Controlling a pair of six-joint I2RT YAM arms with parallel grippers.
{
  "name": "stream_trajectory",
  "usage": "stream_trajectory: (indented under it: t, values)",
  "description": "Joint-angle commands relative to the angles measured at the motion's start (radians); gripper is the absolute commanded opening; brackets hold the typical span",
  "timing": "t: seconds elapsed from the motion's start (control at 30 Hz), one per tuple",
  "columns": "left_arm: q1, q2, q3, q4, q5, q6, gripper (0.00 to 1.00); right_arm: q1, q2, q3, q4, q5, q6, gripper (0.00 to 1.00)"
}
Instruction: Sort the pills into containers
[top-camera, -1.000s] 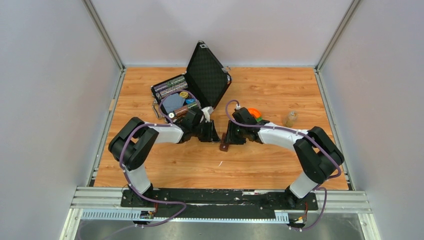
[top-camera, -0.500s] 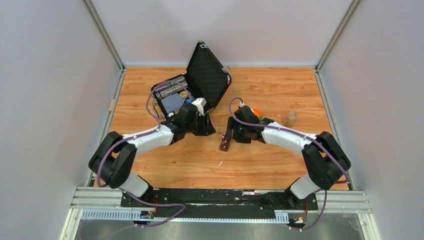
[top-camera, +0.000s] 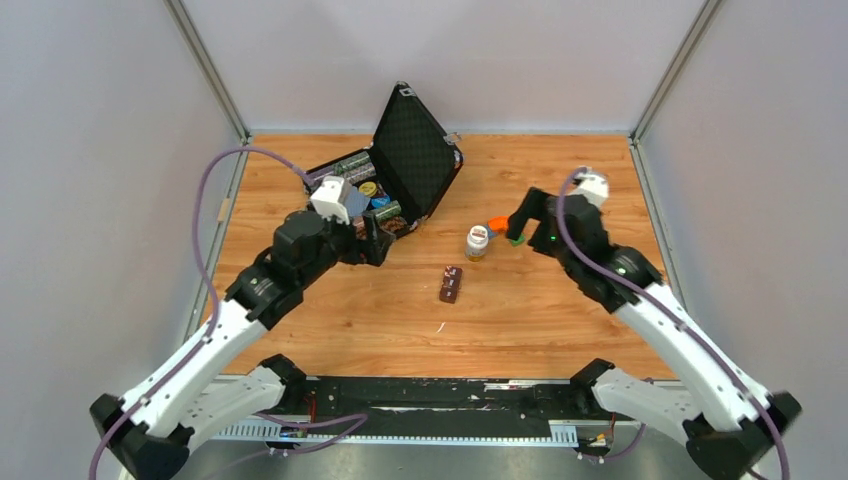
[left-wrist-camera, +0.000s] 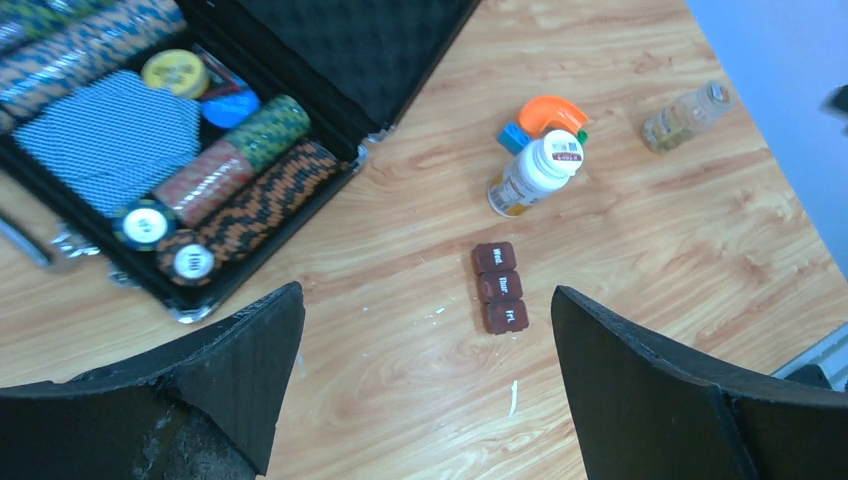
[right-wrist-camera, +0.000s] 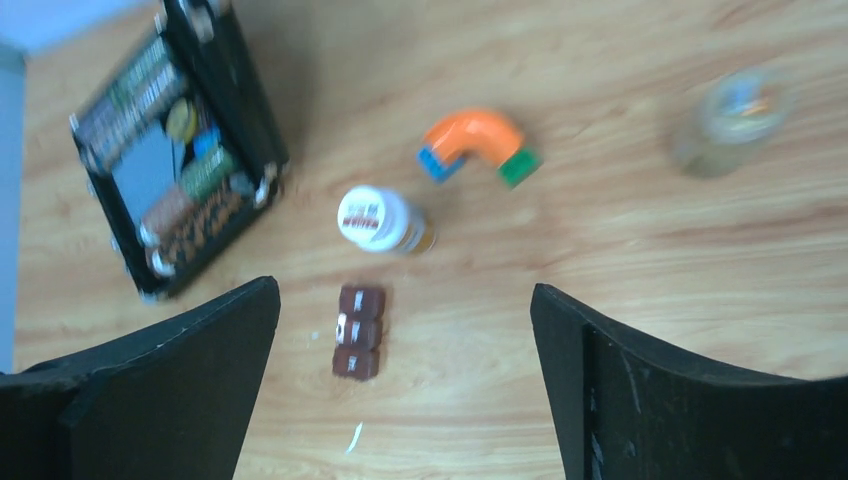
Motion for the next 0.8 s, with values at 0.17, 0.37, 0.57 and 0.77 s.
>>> stream_trajectory:
  t: [0.17, 0.37, 0.57, 0.77]
  values:
    - [0.005, -0.256, 0.163, -0.355, -0.190, 0.016, 1.00, -0.020, -0.301, 0.307, -0.347, 0.469, -0.117, 1.00]
    - [0.003, -0.376, 0.248, -0.469, -0.252, 0.009, 1.00, -0.020, -0.463, 0.438, -0.411, 0.543, -0.162, 1.00]
    - [0.003, -0.453, 0.294, -0.539, -0.288, 0.009, 1.00, -0.019, -0.546, 0.504, -0.454, 0.542, -0.170, 1.00]
    - [0.003, -0.479, 0.305, -0.610, -0.354, -0.016, 1.00, -0.019, -0.567, 0.509, -0.486, 0.524, -0.130, 1.00]
